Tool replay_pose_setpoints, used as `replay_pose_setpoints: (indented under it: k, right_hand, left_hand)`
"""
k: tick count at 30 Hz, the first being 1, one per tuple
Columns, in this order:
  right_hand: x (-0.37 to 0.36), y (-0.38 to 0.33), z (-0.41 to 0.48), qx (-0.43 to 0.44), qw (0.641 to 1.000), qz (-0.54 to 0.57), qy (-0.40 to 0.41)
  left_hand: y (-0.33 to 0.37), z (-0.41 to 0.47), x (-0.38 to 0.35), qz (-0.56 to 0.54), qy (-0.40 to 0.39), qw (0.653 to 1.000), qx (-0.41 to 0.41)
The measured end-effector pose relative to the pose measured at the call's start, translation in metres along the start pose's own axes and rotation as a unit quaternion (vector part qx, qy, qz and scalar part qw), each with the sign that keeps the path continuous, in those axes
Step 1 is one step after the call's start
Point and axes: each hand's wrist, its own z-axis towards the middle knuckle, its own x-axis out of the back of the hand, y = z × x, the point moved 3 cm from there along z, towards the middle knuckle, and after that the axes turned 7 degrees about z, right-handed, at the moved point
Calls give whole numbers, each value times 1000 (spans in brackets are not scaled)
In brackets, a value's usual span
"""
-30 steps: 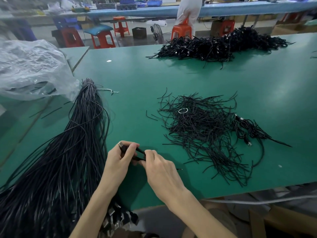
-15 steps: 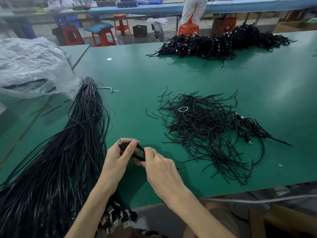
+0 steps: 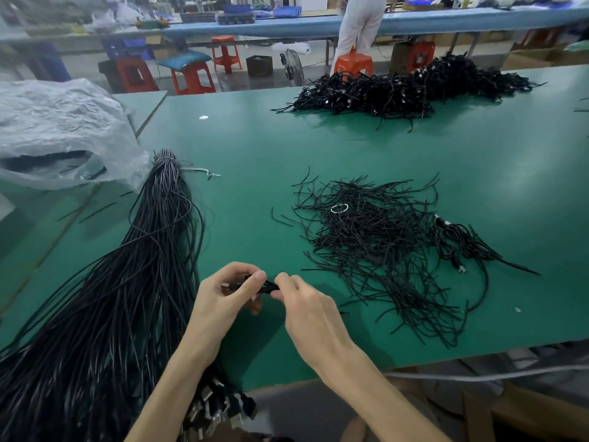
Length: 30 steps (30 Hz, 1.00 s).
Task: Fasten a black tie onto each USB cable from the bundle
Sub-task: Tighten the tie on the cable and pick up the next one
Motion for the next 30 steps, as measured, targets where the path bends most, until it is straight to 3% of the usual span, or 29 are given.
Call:
replay_pose_setpoints:
  k: [5,9,15,20,25,30]
  right_hand:
    - [26,4,4,36,996,-67,-38]
    - [38,7,7,64,989,-128,-44]
    - [37,12,16,96,985,-144,-13]
    - [35,17,24,142,976,-164,21]
    - [28,20,26,167,957,-199,132]
    - [40,29,23,63,956,-163,234]
  left_hand:
    - [2,1,-9,74,-27,996,-30]
    - [2,0,-21,259,-70,960,-77]
    - [1,-3,-30,277,-116,948,-102]
    - [-5,-2,-29,269,-110,955,-66]
    - [-2,0,-24,322,-39,943,-71]
    - [-4,2,-11,291,48,955,-14]
